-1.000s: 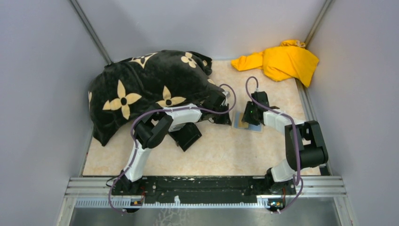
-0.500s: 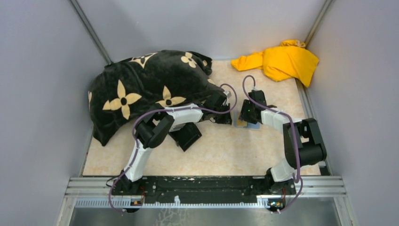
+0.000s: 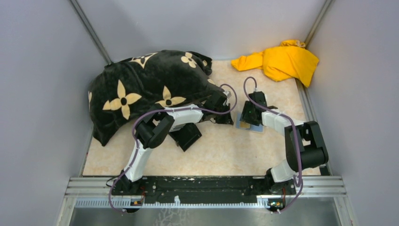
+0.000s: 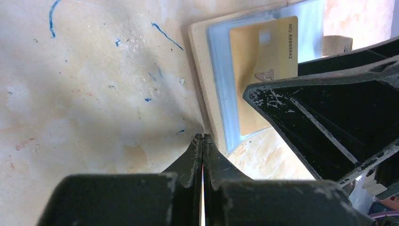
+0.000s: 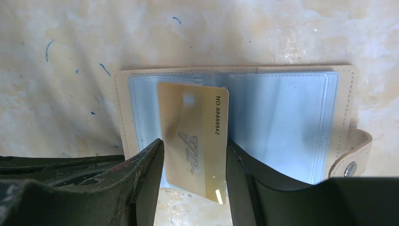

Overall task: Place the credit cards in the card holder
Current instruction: Insert the credit card into the card holder.

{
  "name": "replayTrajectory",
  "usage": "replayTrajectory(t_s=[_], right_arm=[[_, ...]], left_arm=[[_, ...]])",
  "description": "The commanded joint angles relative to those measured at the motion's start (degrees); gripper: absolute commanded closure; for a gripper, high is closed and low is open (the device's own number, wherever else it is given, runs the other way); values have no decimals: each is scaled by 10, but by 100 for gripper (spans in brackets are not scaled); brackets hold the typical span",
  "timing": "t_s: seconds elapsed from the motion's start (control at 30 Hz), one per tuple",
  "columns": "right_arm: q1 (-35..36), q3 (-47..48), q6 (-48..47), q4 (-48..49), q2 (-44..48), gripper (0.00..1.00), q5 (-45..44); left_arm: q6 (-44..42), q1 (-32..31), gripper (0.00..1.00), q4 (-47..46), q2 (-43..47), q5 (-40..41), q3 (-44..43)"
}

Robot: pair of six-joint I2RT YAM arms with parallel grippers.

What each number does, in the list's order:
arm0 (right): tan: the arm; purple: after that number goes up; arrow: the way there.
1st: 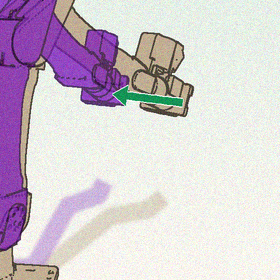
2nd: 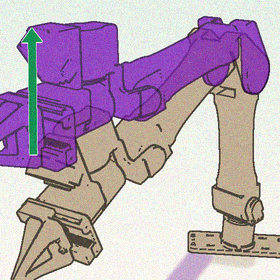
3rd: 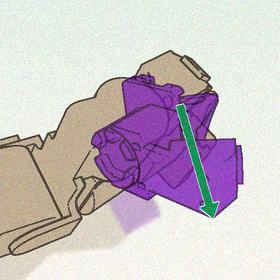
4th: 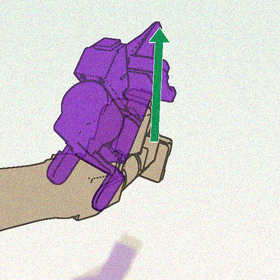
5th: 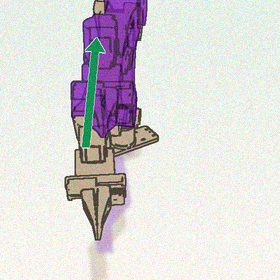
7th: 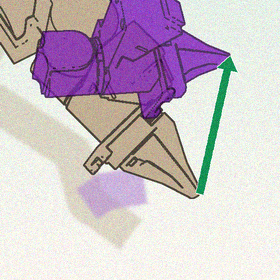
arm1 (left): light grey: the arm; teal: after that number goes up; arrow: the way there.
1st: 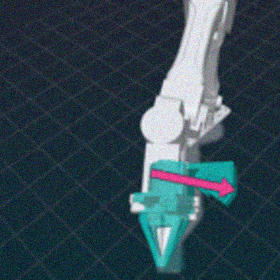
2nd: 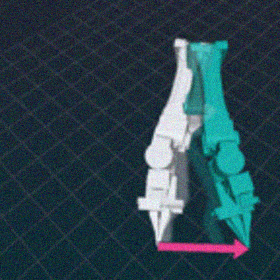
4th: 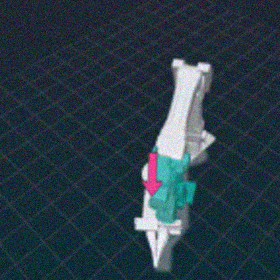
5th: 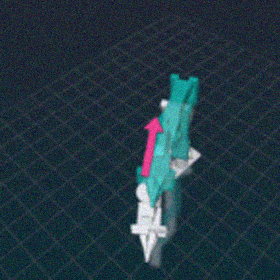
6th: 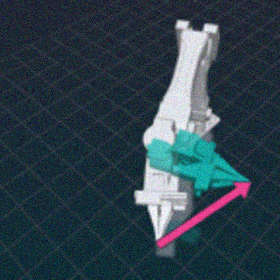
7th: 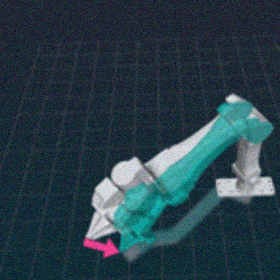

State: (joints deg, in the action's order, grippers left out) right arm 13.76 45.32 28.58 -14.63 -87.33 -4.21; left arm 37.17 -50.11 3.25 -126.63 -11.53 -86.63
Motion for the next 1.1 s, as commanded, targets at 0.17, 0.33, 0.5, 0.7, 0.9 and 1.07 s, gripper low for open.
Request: replayTrajectory(t_s=[0.17, 0.33, 0.5, 0.7, 0.9, 1.07], right_arm=[[-10, -15, 2, 5, 61, 52, -47], [-11, -20, 0, 16, 92, 53, -51], [-18, -17, -4, 10, 86, 56, -50], [-34, -28, -3, 12, 89, 87, -56], [-47, -32, -3, 4, 88, 100, -72], [-50, -38, -2, 8, 67, 100, -63]], left_arm=[[3, -2, 100, 11, -3, 14, 20], [4, -1, 100, 9, -3, 12, 20], [4, -1, 100, 8, -4, 9, 19], [1, 0, 100, 10, -3, 10, 17], [-1, -1, 100, 14, -10, 8, 9], [-2, 0, 100, 15, -11, 9, 6]])
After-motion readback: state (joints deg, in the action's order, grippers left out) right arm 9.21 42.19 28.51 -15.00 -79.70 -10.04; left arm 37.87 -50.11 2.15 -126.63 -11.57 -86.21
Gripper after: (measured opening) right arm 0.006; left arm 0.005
